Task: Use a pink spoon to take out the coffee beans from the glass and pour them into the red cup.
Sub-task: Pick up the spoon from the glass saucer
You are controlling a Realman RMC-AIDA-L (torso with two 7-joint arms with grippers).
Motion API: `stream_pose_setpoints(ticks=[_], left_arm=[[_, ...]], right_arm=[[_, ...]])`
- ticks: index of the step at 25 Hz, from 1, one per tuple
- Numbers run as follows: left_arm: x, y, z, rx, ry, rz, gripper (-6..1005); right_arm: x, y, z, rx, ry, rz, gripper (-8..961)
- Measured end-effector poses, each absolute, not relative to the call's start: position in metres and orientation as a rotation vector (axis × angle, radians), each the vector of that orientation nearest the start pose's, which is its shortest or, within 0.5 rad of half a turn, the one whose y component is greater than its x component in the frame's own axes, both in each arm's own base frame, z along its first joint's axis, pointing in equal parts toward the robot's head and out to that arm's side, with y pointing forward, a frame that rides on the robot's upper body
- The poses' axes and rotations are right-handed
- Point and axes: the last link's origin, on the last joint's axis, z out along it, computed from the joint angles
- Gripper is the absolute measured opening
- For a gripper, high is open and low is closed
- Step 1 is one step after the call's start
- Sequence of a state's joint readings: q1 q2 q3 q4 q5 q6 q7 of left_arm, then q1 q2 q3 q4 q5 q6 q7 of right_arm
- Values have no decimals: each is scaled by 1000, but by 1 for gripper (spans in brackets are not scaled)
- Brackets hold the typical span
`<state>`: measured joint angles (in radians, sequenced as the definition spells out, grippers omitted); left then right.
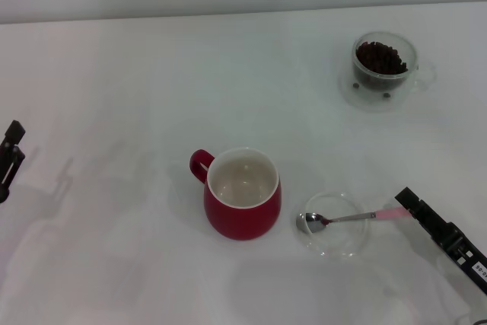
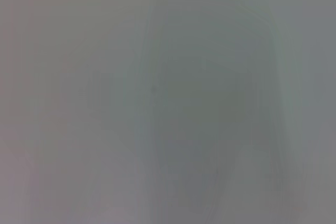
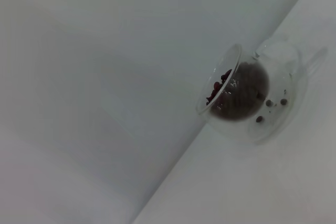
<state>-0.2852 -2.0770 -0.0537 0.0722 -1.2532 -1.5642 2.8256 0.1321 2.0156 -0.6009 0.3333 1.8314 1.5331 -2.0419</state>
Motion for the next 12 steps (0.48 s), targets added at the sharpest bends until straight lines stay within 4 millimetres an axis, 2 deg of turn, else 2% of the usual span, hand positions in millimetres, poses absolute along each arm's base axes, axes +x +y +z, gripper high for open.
stream_pose_setpoints(ticks=[6, 12], left_arm=[[-344, 245, -6, -1858, -346, -810, 564], [-344, 246, -5, -1859, -337, -807, 563]], right_arm=[[365, 144, -60, -1472, 1643, 1260, 585], [365, 145, -60, -1478, 1641, 1257, 455]])
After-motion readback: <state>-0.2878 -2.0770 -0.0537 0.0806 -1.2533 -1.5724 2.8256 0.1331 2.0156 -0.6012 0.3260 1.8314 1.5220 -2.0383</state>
